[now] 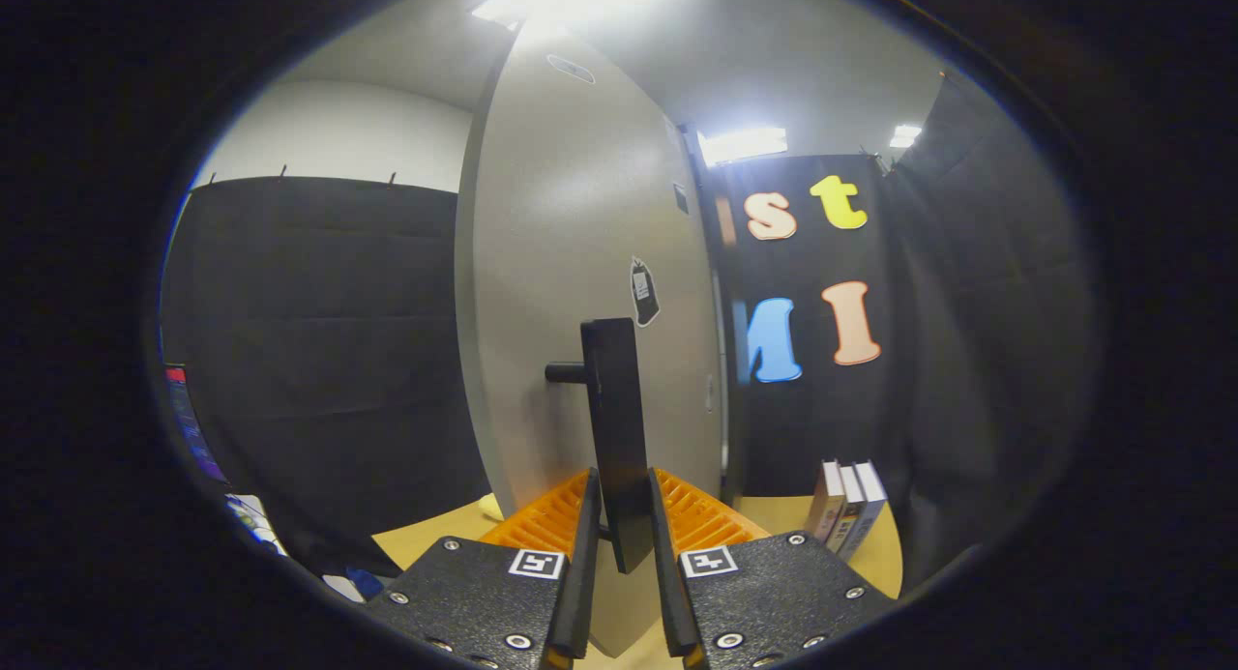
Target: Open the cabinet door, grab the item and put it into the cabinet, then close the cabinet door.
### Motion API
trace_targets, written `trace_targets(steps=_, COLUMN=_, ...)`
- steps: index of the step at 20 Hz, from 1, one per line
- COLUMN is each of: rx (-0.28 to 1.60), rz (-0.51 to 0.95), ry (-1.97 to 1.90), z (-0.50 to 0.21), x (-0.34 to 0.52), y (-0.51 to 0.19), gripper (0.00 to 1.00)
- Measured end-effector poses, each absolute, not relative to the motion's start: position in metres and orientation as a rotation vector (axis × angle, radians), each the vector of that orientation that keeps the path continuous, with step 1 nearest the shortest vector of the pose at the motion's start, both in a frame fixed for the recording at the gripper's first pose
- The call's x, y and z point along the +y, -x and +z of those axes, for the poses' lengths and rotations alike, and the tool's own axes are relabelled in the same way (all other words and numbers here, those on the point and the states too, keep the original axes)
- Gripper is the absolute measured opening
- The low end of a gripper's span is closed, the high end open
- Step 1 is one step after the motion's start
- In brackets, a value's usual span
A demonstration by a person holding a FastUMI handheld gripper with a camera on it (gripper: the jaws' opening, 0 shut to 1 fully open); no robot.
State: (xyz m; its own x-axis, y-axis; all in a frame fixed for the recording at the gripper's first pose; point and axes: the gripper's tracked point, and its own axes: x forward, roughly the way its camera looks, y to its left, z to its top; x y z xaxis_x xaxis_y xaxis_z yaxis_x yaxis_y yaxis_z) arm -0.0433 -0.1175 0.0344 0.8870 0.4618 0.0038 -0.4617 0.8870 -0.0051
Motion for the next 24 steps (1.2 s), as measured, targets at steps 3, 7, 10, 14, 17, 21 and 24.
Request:
trace_targets(steps=3, rx=-0.038, rz=0.358, ry=-0.013, z=0.032, x=-0.14, y=0.051, gripper=0.22)
trace_targets(steps=7, rx=-0.138, rz=0.149, ry=0.014, z=0.023, x=-0.165, y=0.08, gripper=0.35)
trace_targets(steps=10, rx=-0.171, rz=-0.023, ry=0.027, z=0.003, x=-0.171, y=0.096, gripper=0.66)
trace_targets(steps=14, rx=-0.081, rz=-0.094, ry=-0.104, z=-0.071, x=-0.139, y=0.131, gripper=0.78)
trace_targets(steps=17, rx=-0.077, rz=-0.043, ry=-0.22, z=-0.119, x=-0.082, y=0.147, gripper=0.85)
trace_targets(steps=21, rx=-0.055, rz=0.004, ry=-0.117, z=-0.194, x=-0.001, y=0.124, gripper=0.88)
trace_targets(steps=24, rx=-0.028, rz=0.064, ry=-0.06, z=-0.248, x=0.06, y=0.105, gripper=0.88)
